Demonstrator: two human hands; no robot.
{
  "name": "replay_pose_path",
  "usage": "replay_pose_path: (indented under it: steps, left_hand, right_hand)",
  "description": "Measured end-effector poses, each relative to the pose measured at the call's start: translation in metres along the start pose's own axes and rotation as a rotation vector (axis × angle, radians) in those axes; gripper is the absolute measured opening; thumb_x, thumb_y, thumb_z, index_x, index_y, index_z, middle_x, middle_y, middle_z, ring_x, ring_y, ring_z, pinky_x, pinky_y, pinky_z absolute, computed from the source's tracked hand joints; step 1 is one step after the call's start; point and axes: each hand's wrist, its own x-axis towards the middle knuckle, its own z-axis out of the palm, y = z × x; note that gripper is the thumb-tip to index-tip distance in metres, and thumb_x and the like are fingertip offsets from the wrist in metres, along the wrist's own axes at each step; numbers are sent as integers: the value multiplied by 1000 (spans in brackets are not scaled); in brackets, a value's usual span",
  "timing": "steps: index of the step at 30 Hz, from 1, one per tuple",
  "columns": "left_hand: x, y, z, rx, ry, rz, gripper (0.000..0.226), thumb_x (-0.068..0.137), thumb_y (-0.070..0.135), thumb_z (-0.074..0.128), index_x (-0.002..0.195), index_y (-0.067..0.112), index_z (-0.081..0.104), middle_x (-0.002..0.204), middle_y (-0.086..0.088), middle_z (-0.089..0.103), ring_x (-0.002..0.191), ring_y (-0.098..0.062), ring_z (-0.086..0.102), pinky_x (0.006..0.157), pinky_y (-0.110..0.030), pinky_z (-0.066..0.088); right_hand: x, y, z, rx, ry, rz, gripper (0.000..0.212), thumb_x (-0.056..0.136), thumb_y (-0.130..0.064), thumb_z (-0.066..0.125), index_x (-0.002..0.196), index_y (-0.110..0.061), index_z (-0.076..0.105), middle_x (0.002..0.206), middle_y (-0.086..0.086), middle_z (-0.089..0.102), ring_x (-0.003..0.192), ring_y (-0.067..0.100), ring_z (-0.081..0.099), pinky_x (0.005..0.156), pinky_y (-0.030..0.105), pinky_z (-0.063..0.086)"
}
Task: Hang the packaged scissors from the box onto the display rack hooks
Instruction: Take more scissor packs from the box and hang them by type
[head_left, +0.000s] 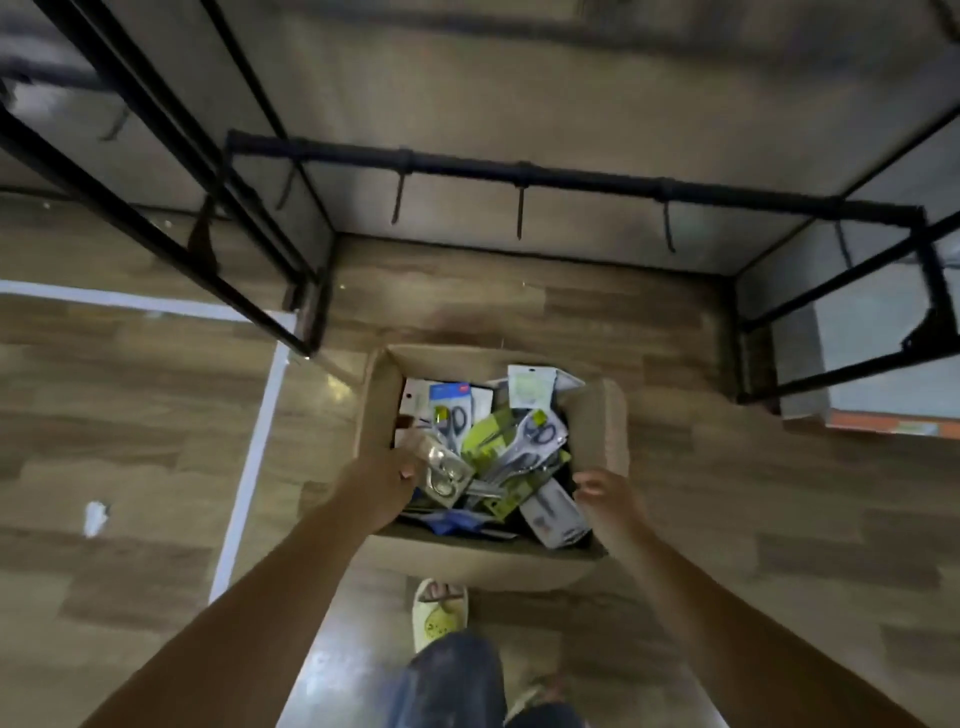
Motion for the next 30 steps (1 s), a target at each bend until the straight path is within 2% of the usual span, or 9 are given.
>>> replay_pose_path:
  steps: [3, 6, 8, 12, 15, 18, 22, 27, 30]
  left_hand:
    - [58, -32, 68, 30, -65, -47, 24, 97, 22, 47, 114, 11, 60, 121, -12, 59, 110, -27, 54, 86, -28, 41]
    - [121, -54, 126, 66, -88, -34, 25, 97, 21, 46, 114, 10, 59, 121, -13, 59, 111, -28, 54, 92, -32, 44]
    - [164, -59, 154, 116, -116, -3, 29, 99, 21, 41, 122, 9, 56, 126, -13, 57, 116, -28, 53, 94, -32, 42]
    - [237, -49, 194, 94, -7, 111, 40, 91, 16, 55, 130, 10, 51, 131, -13, 54, 117, -29, 52, 93, -31, 42]
    - [280, -30, 212, 74, 92, 247, 44, 91, 16, 56, 134, 10, 47, 134, -15, 51, 118, -32, 50, 87, -31, 40]
    - [309, -8, 228, 62, 179, 335, 48, 91, 15, 55, 138, 10, 43, 137, -16, 48, 123, -31, 47, 91, -31, 36]
    - [330, 5, 244, 104, 147, 305, 57, 93, 30, 55, 141, 10, 34, 144, -15, 39, 131, -31, 36, 103, -34, 29]
    - [334, 8, 246, 246, 135, 260, 94, 81, 42, 69, 149, 10, 13, 153, -13, 23, 137, -35, 24, 108, -43, 27]
    - [337, 8, 243, 324, 157, 271, 88, 78, 42, 73, 145, 12, 25, 148, -15, 23, 134, -34, 24, 106, -43, 27]
  right_hand:
    - [74, 56, 43, -26, 61, 85, 27, 91, -8, 52, 115, -13, 61, 114, 9, 61, 96, 18, 53, 81, 22, 37]
    - [150, 95, 79, -112, 94, 225, 23, 95, -19, 46, 106, -4, 60, 116, 19, 60, 106, 33, 55, 74, 29, 38]
    - [194, 110, 103, -127, 33, 289, 38, 97, -29, 47, 117, 2, 54, 121, 22, 56, 110, 36, 53, 73, 31, 38]
    - [262, 135, 147, 82, -165, 257, 49, 94, -18, 55, 136, 2, 40, 140, 18, 43, 126, 33, 43, 101, 37, 38]
    - [288, 146, 156, 297, -234, 225, 42, 89, -2, 58, 130, 5, 48, 138, 20, 46, 126, 33, 44, 104, 38, 37]
    - [301, 146, 154, 213, -373, 238, 46, 93, -10, 54, 136, 1, 40, 145, 16, 39, 132, 31, 38, 110, 37, 30]
    - [308, 153, 149, 329, -186, 275, 49, 81, -3, 68, 127, 3, 51, 134, 19, 52, 122, 32, 50, 100, 37, 44]
    - [315, 151, 150, 420, -34, 281, 47, 74, 0, 72, 118, 5, 57, 123, 20, 59, 115, 34, 56, 74, 28, 47]
    - [321, 148, 151, 428, -4, 230, 45, 76, 4, 71, 118, 5, 57, 124, 19, 58, 114, 33, 54, 87, 33, 46]
